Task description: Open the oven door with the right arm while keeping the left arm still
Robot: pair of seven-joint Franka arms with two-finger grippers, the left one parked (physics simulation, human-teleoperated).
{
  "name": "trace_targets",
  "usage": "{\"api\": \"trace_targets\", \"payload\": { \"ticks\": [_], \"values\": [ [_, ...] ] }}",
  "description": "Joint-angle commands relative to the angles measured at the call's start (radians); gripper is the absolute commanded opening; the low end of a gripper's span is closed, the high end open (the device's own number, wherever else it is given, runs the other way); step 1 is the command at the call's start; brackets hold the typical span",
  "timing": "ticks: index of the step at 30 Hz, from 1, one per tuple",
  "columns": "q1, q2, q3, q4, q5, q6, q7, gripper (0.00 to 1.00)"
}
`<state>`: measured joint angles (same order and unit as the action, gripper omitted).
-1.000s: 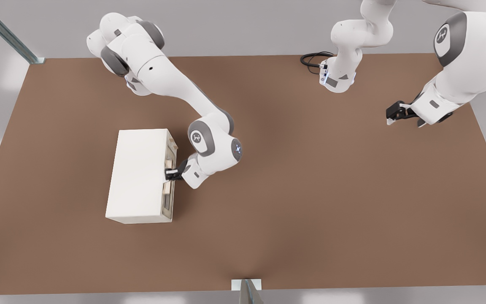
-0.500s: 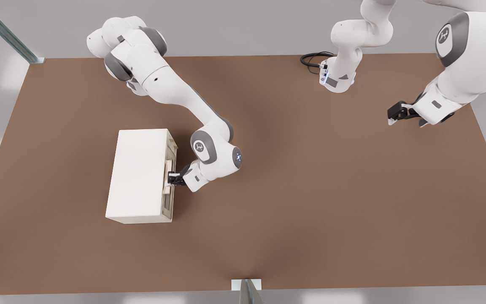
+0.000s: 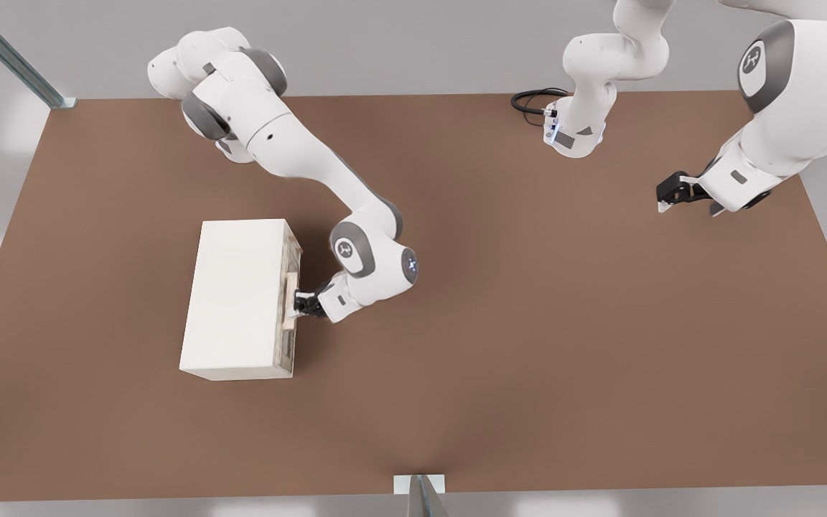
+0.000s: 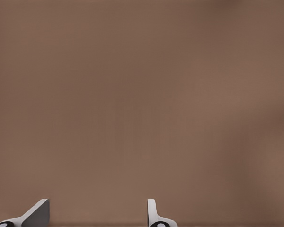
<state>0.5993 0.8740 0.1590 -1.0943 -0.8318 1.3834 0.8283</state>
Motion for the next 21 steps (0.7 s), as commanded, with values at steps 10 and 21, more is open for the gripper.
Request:
{"api": "trace_targets", "payload": {
  "ticks": [10, 21],
  "values": [
    [-0.499, -0.606, -0.049, -0.266, 0.789, 0.278, -0.705, 1.00],
    [-0.546, -0.543, -0.138, -0.067, 0.783, 0.152, -0.802, 1.00]
  ]
}}
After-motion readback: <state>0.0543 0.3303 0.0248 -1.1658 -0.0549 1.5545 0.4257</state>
